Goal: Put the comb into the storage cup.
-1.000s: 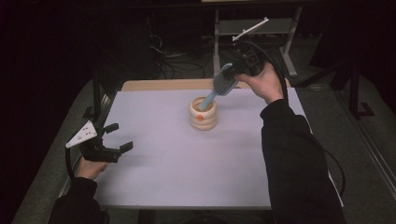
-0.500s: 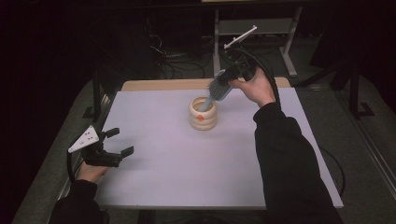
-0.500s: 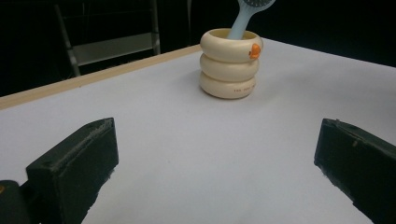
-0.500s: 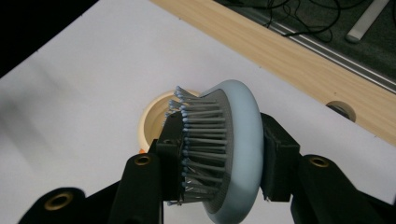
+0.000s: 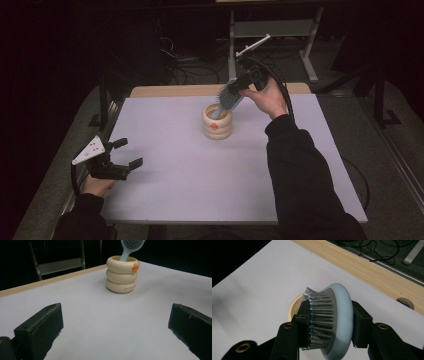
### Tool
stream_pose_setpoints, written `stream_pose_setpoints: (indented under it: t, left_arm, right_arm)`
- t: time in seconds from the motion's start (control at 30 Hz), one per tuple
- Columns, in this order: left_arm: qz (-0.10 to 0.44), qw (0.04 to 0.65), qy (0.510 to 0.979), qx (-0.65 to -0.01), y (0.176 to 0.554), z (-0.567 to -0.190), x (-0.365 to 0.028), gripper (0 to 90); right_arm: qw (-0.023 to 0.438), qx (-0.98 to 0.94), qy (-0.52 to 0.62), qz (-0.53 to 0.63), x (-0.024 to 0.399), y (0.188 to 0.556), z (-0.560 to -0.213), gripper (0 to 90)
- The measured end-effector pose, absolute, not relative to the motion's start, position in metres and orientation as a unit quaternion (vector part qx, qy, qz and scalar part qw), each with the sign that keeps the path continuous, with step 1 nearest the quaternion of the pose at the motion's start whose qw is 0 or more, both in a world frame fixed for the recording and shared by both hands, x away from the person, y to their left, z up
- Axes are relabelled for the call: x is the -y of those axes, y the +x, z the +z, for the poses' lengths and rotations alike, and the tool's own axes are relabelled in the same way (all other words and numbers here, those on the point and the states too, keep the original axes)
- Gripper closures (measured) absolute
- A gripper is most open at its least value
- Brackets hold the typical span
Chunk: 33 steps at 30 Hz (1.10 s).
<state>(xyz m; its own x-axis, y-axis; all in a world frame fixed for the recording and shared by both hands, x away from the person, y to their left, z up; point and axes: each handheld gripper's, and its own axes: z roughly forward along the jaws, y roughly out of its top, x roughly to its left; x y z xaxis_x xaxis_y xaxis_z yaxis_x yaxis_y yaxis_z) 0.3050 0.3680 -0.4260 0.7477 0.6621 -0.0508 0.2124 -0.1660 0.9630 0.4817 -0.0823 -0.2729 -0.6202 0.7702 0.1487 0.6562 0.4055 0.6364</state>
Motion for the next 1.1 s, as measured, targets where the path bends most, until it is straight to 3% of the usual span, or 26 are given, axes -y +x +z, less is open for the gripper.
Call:
stream_pose_setpoints:
  t: [0.83,0.93,1.1]
  left_arm:
    - [0.188,0.567,0.744,-0.300,0.307,-0.430,-0.366,0.0]
    - [0.188,0.567,0.744,-0.299,0.307,-0.430,-0.366,0.0]
    - [0.188,0.567,0.744,-0.299,0.307,-0.430,-0.366,0.0]
  right_arm:
    - [0.088,-0.823,0.445,0.343,0.085,0.488,-0.294,53.5]
    - [0.088,-0.824,0.443,0.342,0.083,0.488,-0.295,51.3]
    - [0.077,-0.826,0.444,0.339,0.084,0.490,-0.296,40.4]
